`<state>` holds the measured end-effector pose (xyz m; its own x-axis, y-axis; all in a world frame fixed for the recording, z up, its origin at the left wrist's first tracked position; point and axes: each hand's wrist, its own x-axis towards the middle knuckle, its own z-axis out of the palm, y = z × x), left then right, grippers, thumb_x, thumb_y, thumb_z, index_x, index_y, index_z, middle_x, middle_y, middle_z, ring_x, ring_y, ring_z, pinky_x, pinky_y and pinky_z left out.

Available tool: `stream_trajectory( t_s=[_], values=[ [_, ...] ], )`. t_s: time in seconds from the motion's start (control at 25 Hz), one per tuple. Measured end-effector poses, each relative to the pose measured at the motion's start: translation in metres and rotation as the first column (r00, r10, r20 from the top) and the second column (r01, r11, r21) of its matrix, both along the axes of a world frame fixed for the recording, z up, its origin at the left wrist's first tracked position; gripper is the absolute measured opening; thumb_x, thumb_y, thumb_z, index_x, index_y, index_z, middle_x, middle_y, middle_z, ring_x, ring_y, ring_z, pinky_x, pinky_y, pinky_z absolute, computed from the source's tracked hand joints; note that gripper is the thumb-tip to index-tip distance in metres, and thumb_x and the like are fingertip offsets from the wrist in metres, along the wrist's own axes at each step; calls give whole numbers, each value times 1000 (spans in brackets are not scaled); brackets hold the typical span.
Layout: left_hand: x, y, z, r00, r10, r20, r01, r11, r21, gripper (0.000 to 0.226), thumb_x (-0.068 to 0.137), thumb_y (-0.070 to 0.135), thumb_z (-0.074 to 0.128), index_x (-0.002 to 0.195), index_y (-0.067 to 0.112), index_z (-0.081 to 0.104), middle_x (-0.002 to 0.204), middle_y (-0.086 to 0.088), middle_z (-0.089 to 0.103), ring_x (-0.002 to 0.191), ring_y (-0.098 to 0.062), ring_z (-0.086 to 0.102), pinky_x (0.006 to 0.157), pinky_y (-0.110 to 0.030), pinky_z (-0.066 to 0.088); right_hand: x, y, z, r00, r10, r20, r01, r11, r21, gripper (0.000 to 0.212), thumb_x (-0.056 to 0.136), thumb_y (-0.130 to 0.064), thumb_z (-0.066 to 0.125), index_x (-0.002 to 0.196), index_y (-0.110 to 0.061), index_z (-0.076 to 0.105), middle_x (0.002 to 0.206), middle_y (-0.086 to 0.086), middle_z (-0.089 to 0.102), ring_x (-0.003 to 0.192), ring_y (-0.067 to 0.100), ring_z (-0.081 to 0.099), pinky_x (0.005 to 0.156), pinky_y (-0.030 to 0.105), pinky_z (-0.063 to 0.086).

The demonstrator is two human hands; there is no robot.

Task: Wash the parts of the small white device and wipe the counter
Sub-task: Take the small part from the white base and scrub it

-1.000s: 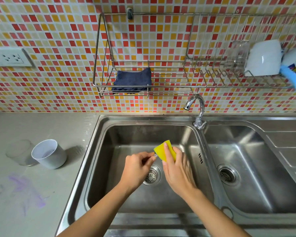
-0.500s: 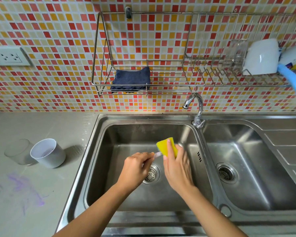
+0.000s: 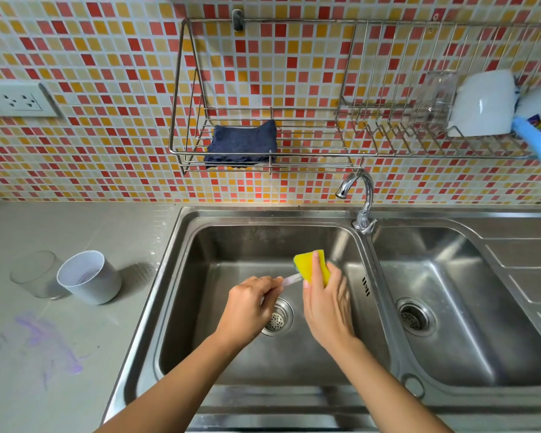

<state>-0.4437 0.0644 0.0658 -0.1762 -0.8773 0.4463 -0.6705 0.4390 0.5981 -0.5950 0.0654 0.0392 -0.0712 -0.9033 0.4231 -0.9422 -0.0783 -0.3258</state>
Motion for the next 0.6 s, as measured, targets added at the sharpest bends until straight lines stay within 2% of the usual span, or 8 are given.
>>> stream_trajectory(
  t_s=[0.08,0.2,0.36,0.44,0.48,0.6],
  values=[
    [0,1,1,1000,6,-12,-6,1000,-13,18,81,20,65,93,11,74,78,1,74,67,-9,60,61,-23,49,-2,-1,-4,997,44,-62,-44,999,9,58,86,-32,36,139,-8,34,116,16,43,83,35,58,68,38,51],
    [1,1,0,999,25,-32,-25,1000,13,20,82,22,64,95,12,75,77,0,74,66,-10,61,61,-26,50,-2,-4,-3,999,-29,23,29,999,20,59,86,-31,35,139,-8,33,116,18,47,85,37,58,68,40,51],
    [-1,2,2,986,74,-150,-49,986,159,23,85,29,65,99,13,74,85,1,76,71,-7,66,66,-20,52,-3,-1,-7,996,61,-68,-62,998,-17,58,86,-32,37,139,-9,33,118,15,43,86,34,56,70,38,51],
    [-3,2,5,975,101,-197,-55,973,225,18,86,25,67,97,12,74,80,1,75,72,-4,65,63,-12,48,-3,-4,-4,999,-25,46,25,1000,-3,58,85,-31,37,139,-8,32,117,18,46,85,37,58,70,40,51],
    [-4,2,8,972,114,-206,-62,968,242,16,87,24,66,95,12,75,77,1,75,69,-2,63,62,-11,46,-3,-4,-6,997,-31,69,30,999,16,58,85,-30,37,139,-8,32,117,19,46,85,38,59,69,40,51],
    [-8,-6,15,973,139,-186,-78,950,301,16,88,25,64,92,13,74,74,0,73,63,-4,61,63,-16,45,-4,-4,-11,999,36,-23,-36,999,16,58,86,-33,36,138,-8,34,117,16,43,84,37,59,69,40,51]
  ],
)
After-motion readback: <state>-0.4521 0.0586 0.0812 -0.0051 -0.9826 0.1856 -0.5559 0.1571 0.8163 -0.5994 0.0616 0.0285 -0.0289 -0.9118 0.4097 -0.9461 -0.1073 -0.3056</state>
